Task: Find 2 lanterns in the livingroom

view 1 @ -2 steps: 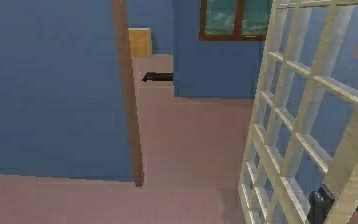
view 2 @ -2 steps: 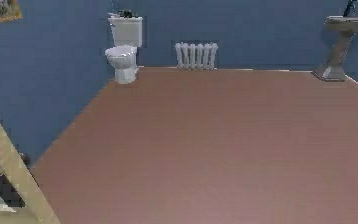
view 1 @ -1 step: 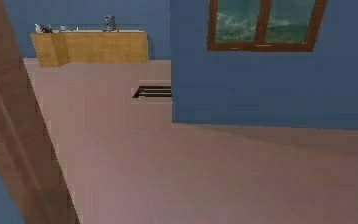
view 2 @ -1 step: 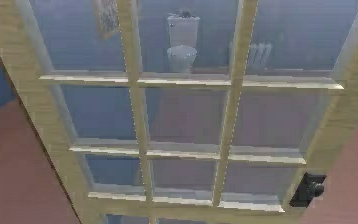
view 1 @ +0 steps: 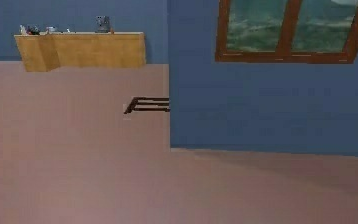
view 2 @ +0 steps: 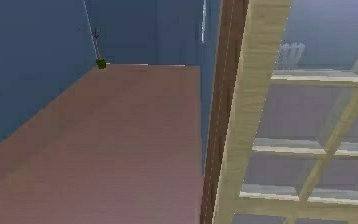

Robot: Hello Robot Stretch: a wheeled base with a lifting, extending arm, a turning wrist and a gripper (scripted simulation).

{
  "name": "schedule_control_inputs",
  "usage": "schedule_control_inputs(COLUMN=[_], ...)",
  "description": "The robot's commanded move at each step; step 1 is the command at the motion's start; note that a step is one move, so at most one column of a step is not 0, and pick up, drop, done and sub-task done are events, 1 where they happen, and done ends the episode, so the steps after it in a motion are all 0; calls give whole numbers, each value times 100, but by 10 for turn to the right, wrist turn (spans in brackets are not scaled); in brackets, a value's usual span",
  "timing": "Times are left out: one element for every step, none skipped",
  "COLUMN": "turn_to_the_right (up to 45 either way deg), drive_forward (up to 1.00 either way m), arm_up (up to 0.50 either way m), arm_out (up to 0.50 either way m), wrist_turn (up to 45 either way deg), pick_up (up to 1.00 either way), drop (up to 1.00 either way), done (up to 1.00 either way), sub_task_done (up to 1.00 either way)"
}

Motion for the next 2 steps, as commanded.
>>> schedule_control_inputs(turn_to_the_right=[0,-450], drive_forward=[30,0], arm_up=[0,0], arm_out=[0,0], wrist_turn=[0,0], pick_up=[0,0], drop=[0,0], done=[0,0], sub_task_done=[0,0])
